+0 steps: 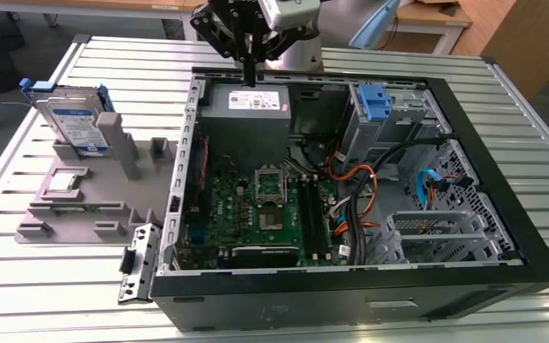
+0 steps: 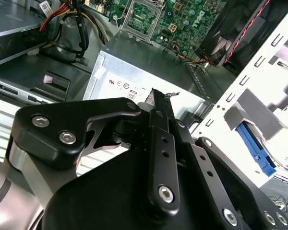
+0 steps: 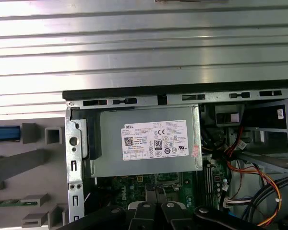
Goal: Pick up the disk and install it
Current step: 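Reach for the disk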
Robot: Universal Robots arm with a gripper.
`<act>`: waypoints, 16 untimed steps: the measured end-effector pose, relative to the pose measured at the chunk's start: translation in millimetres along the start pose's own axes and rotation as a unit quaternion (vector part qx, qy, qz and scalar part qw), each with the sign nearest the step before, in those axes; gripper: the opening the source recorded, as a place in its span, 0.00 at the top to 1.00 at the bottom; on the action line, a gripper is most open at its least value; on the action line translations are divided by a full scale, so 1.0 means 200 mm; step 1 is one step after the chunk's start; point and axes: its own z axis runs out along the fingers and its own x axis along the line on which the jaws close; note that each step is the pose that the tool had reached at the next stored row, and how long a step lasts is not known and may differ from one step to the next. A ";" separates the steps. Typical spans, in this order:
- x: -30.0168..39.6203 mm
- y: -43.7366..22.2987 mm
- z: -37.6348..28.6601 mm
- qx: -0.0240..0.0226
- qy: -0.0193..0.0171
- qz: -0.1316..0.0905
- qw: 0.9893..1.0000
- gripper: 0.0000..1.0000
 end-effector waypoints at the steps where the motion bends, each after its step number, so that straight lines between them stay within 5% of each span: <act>1: 0.000 0.000 0.000 0.000 0.000 0.000 1.000 0.90; 7: 0.004 0.000 0.000 0.000 0.000 0.000 1.000 0.90; 16: 0.058 -0.004 -0.001 0.000 0.000 0.000 1.000 0.90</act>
